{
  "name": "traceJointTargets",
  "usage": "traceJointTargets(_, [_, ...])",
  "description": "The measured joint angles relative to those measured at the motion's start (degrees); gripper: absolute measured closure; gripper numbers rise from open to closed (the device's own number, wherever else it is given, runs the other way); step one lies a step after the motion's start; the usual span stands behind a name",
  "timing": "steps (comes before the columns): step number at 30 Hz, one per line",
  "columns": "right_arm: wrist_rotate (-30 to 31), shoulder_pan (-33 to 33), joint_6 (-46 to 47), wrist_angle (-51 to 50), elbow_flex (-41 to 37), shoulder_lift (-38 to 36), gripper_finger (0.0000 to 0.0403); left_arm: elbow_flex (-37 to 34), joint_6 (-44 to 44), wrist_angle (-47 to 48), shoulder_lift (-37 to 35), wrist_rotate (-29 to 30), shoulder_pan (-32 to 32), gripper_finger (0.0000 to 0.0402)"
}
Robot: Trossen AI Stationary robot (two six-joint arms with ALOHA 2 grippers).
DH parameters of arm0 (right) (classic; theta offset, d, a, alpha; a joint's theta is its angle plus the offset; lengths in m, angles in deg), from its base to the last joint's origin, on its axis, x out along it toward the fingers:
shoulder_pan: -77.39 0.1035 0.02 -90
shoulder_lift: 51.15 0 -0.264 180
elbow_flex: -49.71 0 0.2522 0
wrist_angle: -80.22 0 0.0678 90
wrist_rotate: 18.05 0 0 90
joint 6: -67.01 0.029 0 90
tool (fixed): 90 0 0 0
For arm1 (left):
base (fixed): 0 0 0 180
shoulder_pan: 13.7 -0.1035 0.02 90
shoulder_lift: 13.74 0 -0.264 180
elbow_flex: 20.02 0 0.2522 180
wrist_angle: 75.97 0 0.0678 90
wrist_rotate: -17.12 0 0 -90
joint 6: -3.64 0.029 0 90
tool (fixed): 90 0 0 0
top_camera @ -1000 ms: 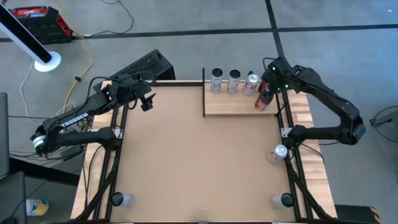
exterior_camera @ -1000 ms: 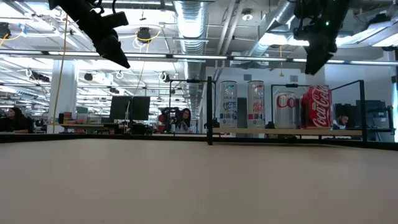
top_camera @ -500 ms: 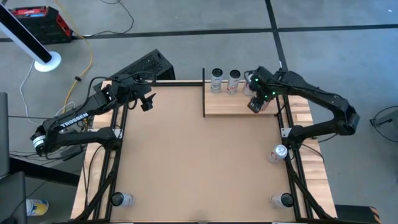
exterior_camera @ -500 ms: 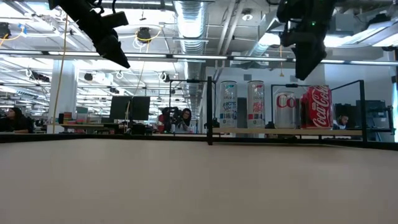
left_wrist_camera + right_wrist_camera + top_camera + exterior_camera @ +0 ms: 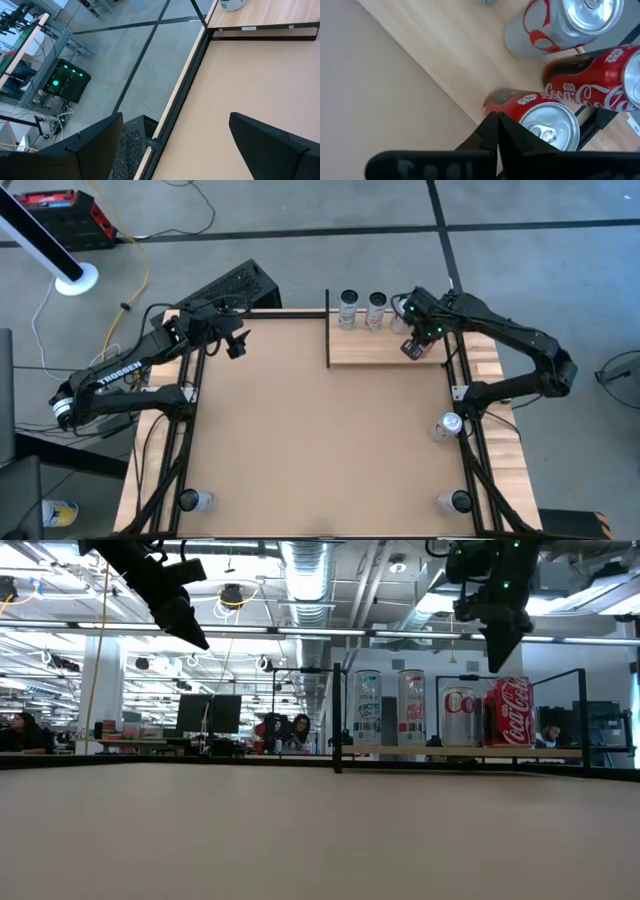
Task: Place canned beverage on shelf
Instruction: Put the red and white soda can on the shelf and align it with the other red and white soda can
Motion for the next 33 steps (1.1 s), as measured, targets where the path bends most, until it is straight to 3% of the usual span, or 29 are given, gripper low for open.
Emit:
traceJointTargets(9, [0.00, -1.06, -0.90, 3.77, -5.05, 0.04, 0.0389, 0.00, -0.11, 0.02, 0.00, 0.00, 0.00, 0.0051])
traceJointTargets(33, [5.07, -2.26, -1.39, -0.98, -5.22, 0.04, 0.0383, 0.00, -0.09, 0.02, 0.00, 0.00, 0.00, 0.0051])
